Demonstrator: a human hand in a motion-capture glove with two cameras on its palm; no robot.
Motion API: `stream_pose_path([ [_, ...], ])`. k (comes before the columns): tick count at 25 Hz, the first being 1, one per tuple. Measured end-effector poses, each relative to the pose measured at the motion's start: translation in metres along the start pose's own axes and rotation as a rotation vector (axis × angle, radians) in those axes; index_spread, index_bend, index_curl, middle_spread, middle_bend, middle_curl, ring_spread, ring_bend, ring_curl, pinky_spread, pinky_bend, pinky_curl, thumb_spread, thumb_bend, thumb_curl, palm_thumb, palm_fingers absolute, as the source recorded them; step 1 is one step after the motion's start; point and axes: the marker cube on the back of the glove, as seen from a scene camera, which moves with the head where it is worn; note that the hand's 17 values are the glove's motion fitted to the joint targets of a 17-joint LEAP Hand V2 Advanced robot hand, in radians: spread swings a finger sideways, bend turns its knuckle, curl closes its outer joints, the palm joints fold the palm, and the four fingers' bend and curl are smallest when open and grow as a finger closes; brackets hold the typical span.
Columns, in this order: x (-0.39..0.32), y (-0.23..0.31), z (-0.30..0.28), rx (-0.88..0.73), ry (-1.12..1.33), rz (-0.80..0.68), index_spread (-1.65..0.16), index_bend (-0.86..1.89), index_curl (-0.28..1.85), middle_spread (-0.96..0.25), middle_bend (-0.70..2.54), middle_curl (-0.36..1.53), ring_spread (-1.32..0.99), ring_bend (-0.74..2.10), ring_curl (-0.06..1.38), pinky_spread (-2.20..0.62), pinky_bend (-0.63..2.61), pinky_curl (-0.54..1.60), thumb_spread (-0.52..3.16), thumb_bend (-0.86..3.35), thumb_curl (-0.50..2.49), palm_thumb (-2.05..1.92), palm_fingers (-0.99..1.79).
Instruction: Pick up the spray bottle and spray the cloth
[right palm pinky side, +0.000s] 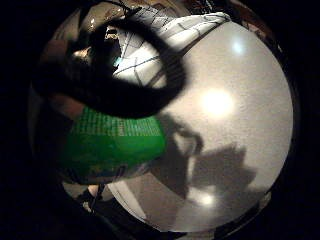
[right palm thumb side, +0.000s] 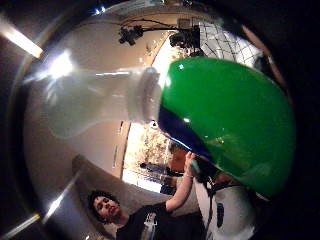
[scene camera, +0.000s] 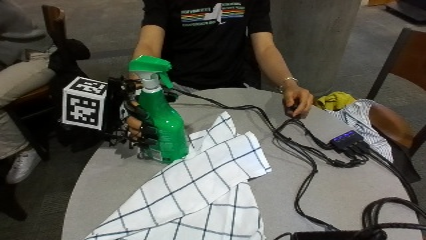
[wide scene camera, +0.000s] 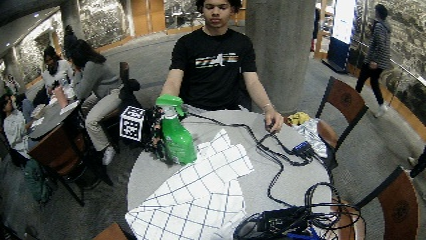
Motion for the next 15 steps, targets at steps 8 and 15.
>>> stream_pose_path([
  [8, -0.005, 0.0, 0.004, 0.091, 0.012, -0.015, -0.3, 0.24, 0.26, -0.05, 0.37, 0.43, -0.02, 0.57, 0.37, 0.15, 0.58, 0.29, 0.76, 0.05, 0.45, 0.89, 0.98],
  [15, -0.015, 0.006, -0.009, 0.124, 0.015, -0.02, -0.26, 0.16, 0.3, -0.05, 0.33, 0.43, -0.05, 0.53, 0.38, 0.11, 0.52, 0.29, 0.74, 0.01, 0.48, 0.93, 1.03],
])
